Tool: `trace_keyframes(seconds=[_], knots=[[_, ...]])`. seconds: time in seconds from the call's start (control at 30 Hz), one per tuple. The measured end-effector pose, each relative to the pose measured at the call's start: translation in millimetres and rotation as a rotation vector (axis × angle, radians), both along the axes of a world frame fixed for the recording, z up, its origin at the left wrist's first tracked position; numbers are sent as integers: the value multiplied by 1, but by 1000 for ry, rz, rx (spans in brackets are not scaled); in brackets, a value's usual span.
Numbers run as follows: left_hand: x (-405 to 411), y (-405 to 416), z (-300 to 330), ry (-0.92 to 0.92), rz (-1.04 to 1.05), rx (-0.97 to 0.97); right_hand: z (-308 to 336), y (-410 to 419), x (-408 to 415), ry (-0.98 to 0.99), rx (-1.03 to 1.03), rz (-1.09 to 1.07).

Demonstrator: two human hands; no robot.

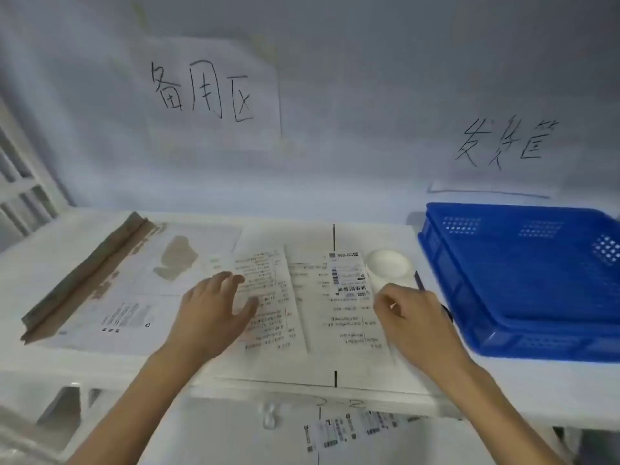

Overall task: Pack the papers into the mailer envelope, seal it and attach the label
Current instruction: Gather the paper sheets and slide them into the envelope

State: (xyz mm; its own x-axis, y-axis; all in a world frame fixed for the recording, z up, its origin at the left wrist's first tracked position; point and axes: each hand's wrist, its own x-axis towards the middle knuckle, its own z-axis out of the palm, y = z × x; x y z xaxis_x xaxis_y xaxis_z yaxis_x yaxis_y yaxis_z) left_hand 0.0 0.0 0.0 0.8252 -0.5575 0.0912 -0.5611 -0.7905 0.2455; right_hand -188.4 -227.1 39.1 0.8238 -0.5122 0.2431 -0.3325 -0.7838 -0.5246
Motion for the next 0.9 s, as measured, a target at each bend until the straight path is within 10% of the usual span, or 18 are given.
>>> trace_keyframes(seconds=[0.9], knots=[[-12, 12, -48, -30, -148, -58, -81, 22, -3, -32, -14, 25]])
